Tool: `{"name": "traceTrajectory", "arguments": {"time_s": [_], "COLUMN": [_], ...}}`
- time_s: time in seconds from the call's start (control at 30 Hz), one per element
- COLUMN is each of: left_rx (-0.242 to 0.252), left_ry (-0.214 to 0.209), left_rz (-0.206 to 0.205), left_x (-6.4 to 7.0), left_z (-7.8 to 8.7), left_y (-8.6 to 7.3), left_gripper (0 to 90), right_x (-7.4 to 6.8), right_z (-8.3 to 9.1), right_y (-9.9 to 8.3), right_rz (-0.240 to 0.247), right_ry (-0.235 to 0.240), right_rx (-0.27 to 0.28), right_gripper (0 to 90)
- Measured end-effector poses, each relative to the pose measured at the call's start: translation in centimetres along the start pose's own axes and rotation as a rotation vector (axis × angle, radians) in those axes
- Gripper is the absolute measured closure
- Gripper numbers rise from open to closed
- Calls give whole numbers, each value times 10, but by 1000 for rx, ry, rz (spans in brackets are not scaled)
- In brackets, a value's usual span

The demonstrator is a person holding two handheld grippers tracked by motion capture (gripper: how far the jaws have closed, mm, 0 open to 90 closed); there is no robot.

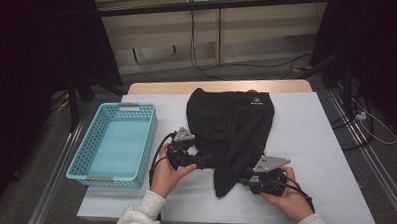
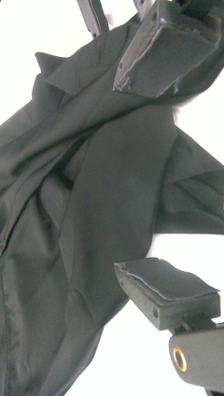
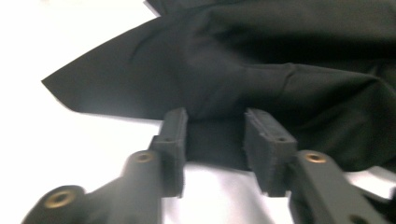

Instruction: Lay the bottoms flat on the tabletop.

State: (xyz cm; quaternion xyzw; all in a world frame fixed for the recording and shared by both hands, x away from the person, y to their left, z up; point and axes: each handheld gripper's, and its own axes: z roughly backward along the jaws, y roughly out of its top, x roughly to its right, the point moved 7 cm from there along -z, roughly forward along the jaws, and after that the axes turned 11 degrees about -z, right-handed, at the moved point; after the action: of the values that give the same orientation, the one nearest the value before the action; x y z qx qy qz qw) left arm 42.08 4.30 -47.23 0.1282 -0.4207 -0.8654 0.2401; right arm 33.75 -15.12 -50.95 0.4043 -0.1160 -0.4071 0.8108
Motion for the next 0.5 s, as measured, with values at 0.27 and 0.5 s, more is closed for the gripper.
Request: {"name": "traceTrajectory", "arguments": {"time_s": [0.27, 0.5], "left_rx": [9, 15], "left_ry": [1, -14], "left_rz": [-2, 1], "left_x": [2, 6], "left_z": [4, 4], "left_y": [1, 3], "left_gripper": [123, 123], "right_x": [11, 29], "right_z": [17, 47], "right_y": [12, 17], "right_rz": [-71, -131], "right_ry": [40, 32], "right_rx": [52, 133], "right_gripper": [873, 874]}}
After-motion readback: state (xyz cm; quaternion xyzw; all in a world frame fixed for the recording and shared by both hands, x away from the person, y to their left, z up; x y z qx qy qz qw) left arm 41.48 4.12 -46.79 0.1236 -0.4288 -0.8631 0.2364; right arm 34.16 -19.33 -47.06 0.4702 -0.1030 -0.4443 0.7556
